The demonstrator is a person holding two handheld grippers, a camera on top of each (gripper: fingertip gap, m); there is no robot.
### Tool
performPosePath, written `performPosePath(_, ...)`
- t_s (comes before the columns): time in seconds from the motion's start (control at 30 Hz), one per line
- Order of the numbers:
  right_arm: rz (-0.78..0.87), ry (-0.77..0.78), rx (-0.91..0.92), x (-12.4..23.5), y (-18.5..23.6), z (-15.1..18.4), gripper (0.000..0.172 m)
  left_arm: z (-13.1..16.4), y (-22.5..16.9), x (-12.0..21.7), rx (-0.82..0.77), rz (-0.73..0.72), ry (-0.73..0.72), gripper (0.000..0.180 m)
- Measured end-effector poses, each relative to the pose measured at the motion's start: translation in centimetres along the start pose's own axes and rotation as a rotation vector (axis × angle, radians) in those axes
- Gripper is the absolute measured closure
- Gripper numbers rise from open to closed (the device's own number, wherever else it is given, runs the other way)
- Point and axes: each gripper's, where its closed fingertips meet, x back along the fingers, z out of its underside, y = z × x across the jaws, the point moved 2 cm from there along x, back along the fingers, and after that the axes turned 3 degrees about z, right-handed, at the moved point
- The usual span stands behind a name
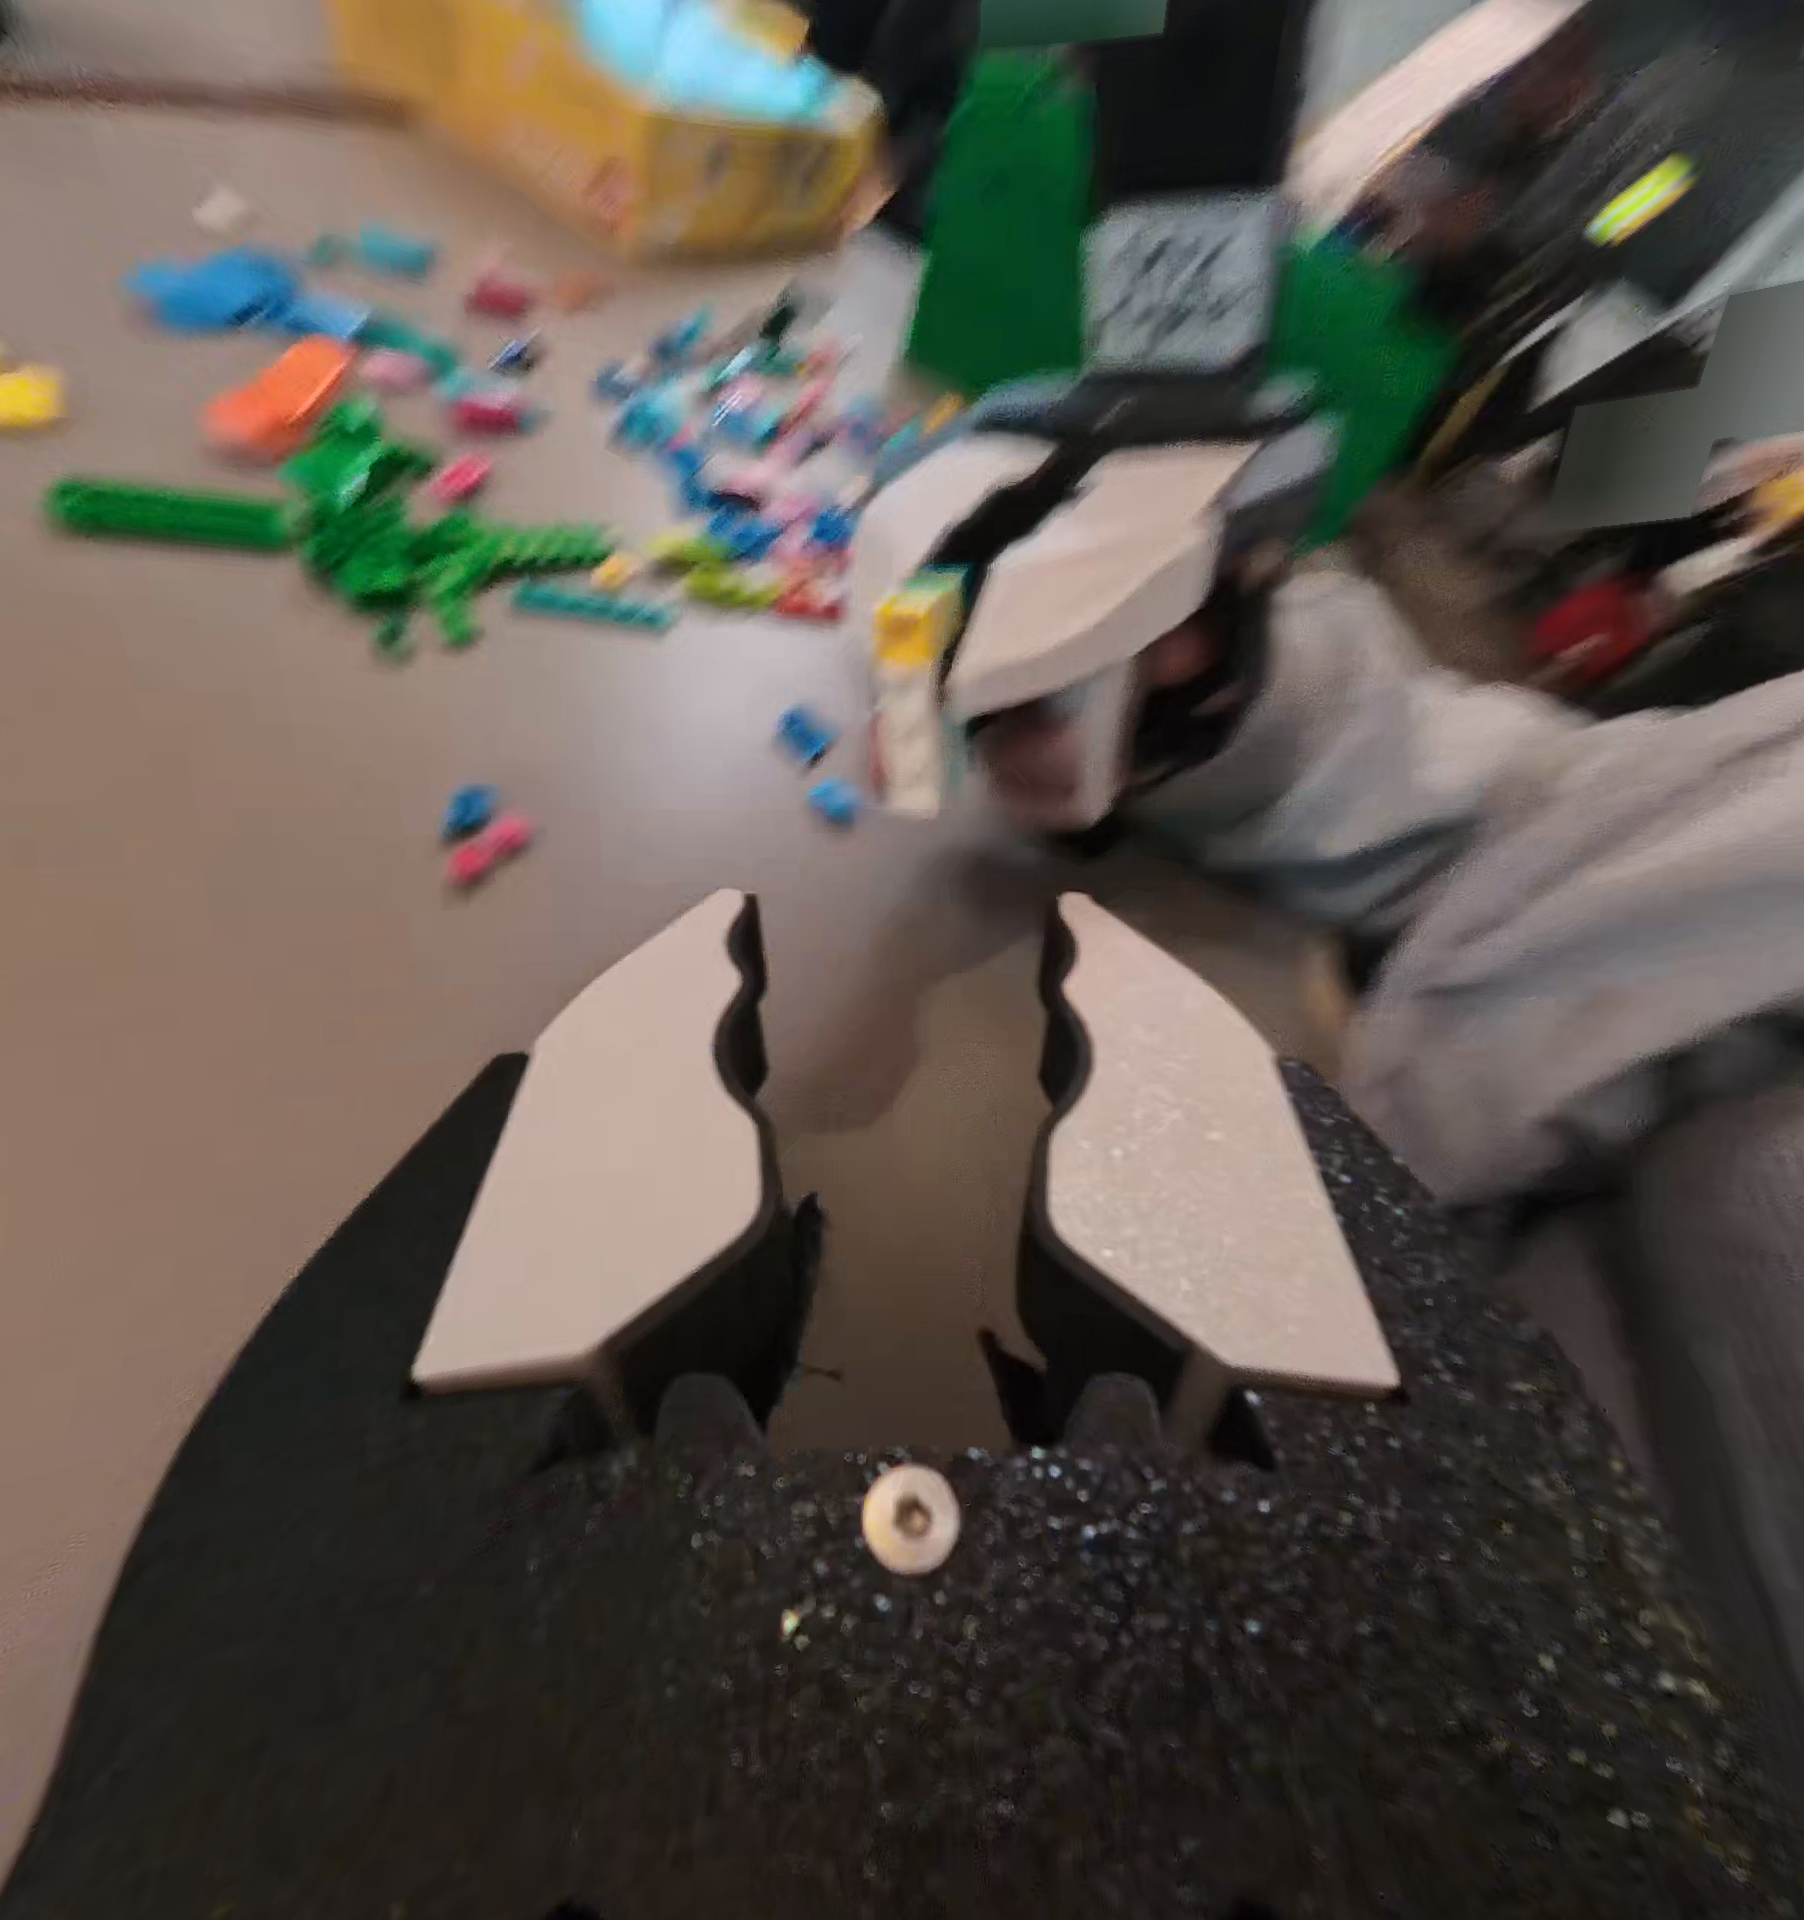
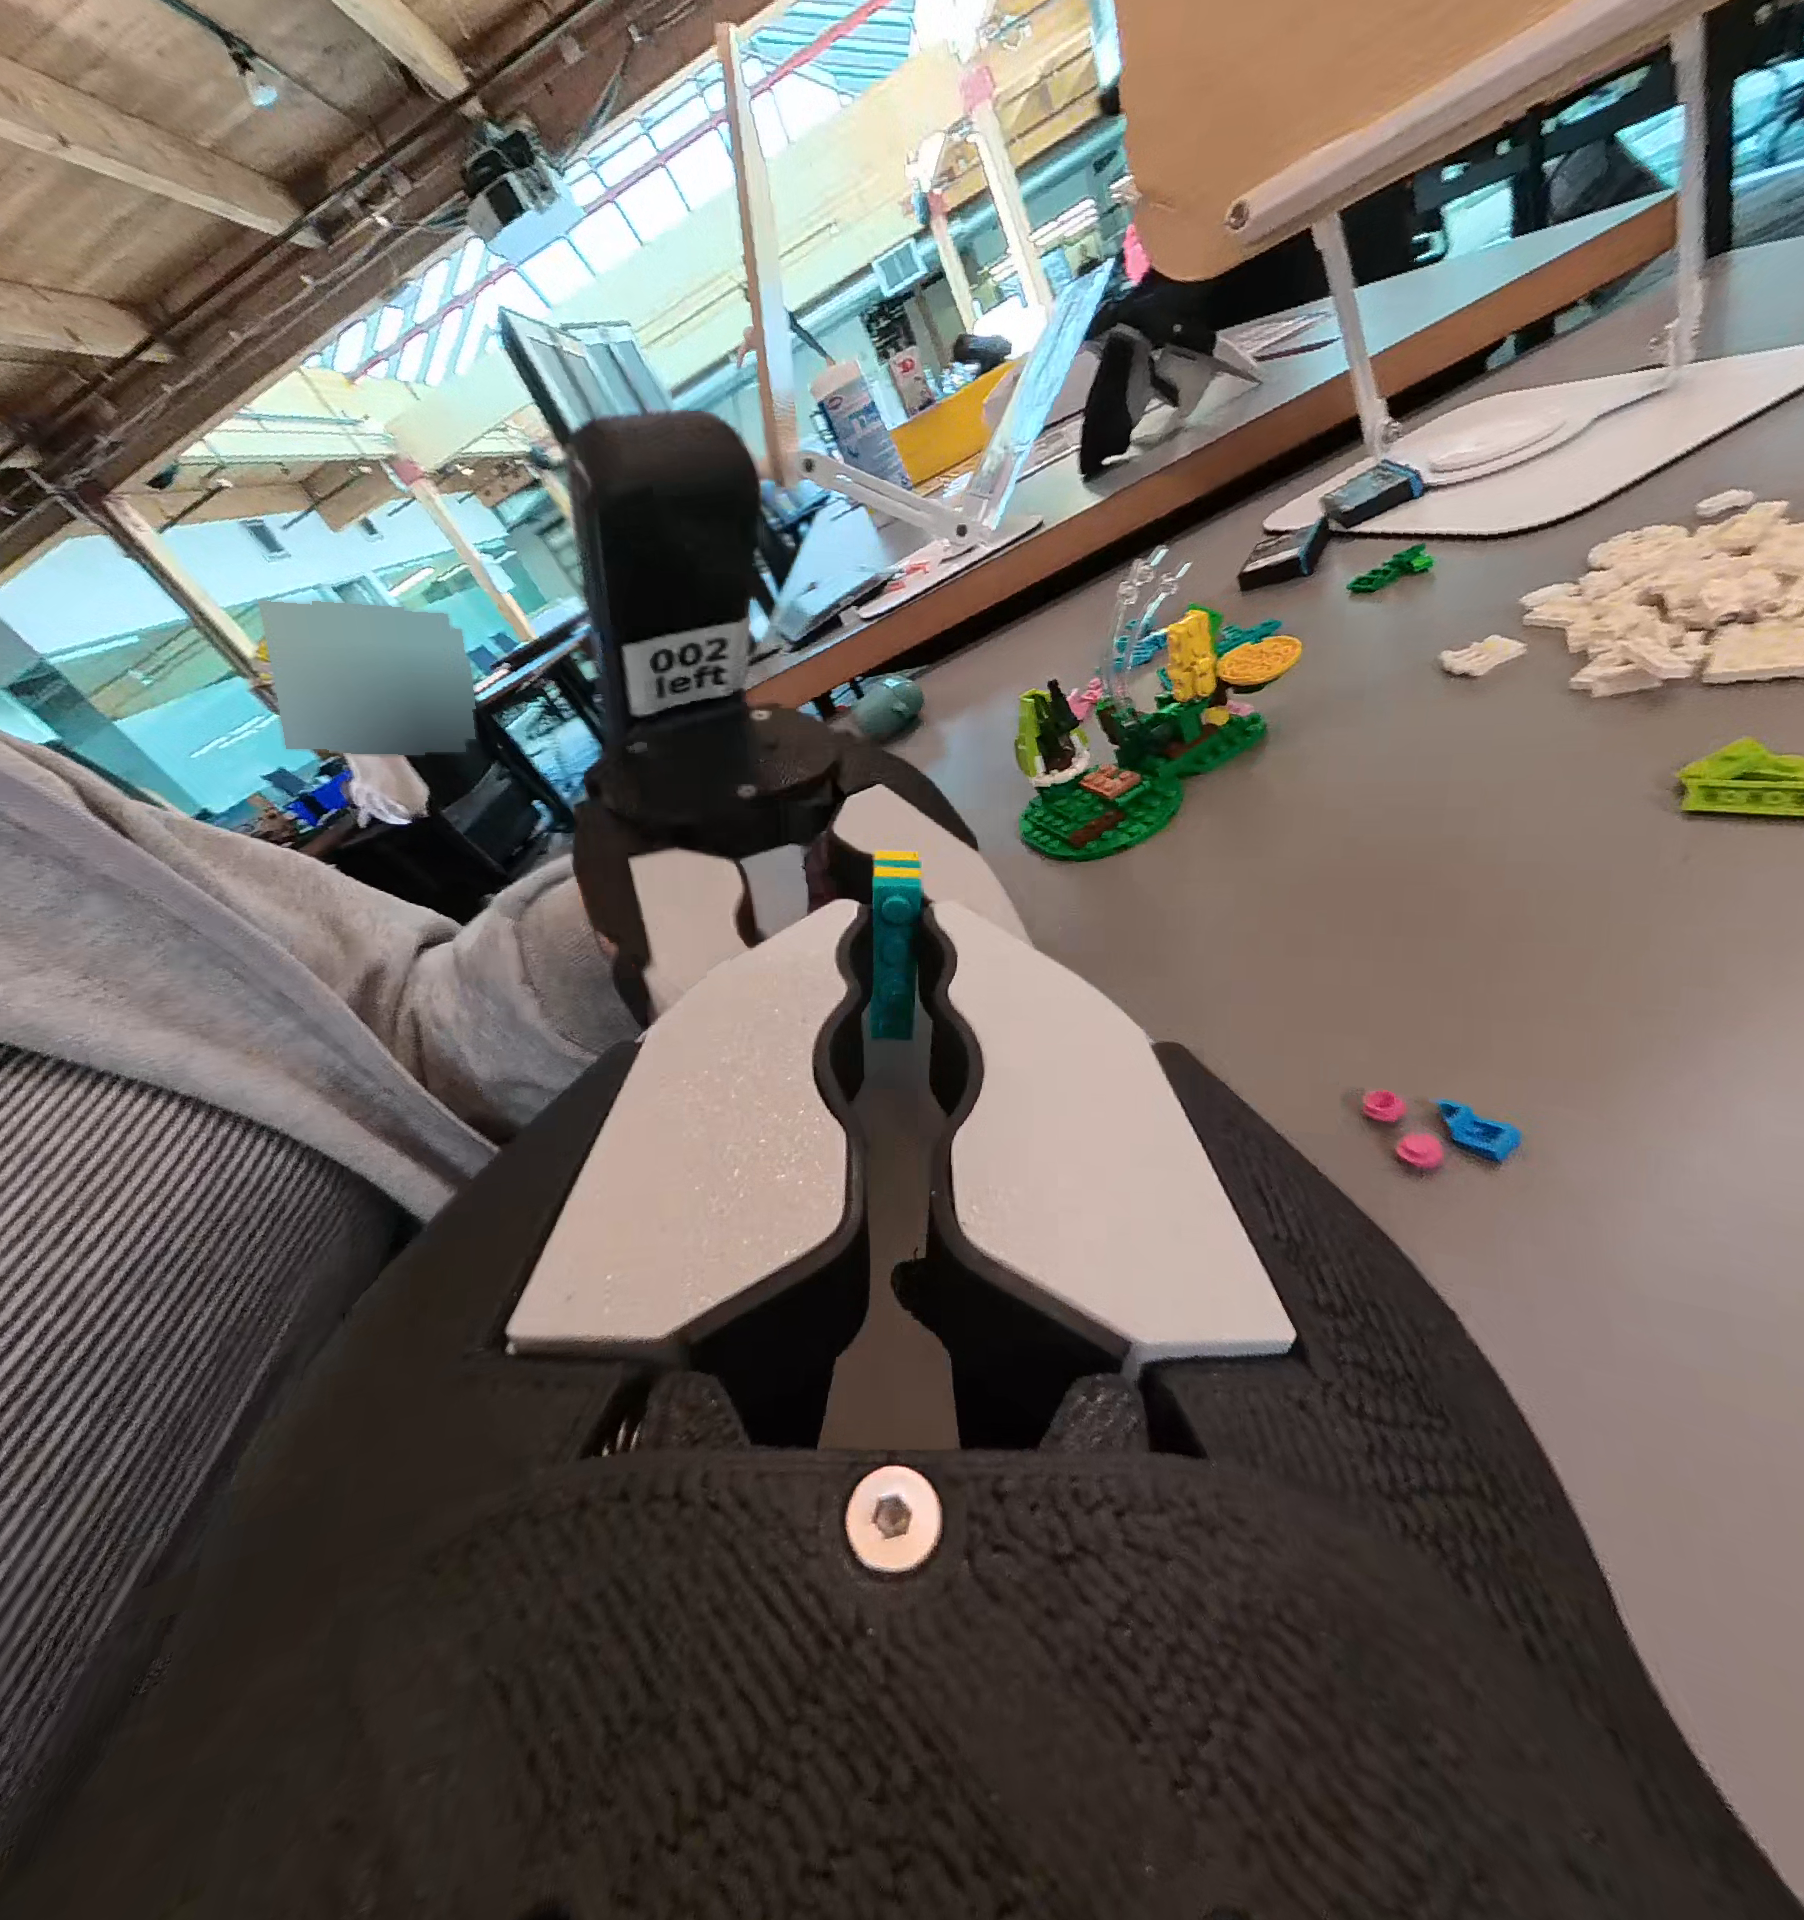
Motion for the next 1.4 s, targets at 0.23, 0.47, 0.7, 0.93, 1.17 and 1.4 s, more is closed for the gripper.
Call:
performPosePath(0.23,-0.12,0.021,-0.02,-0.4,1.7,0.4,0.165,-2.5,-1.9,1.1,0.113,0.22,-0.235,0.162)
performPosePath(0.47,-0.334,-0.017,-0.15,0.2,3.9,-0.3,0.166,-3.1,-4.0,1.9,0.111,0.428,-0.274,0.173)
performPosePath(0.7,-0.296,-0.14,-0.198,1.6,2.5,-2.3,0.166,-5.5,-2.3,4.4,0.094,0.301,-0.35,0.173)
performPosePath(0.93,-0.017,-0.15,-0.053,1.4,-0.5,-2.1,0.166,-12.4,13.1,9.7,-0.131,-0.534,0.11,0.173)
performPosePath(1.17,0.061,-0.13,-0.011,1.3,-1.4,-1.8,0.165,-9.6,27.3,8.3,0.079,-0.715,0.603,0.172)
performPosePath(1.4,0.077,-0.117,0.0,1.4,-1.4,-1.7,0.165,-6.9,30.0,7.6,0.278,-0.674,0.582,0.143)
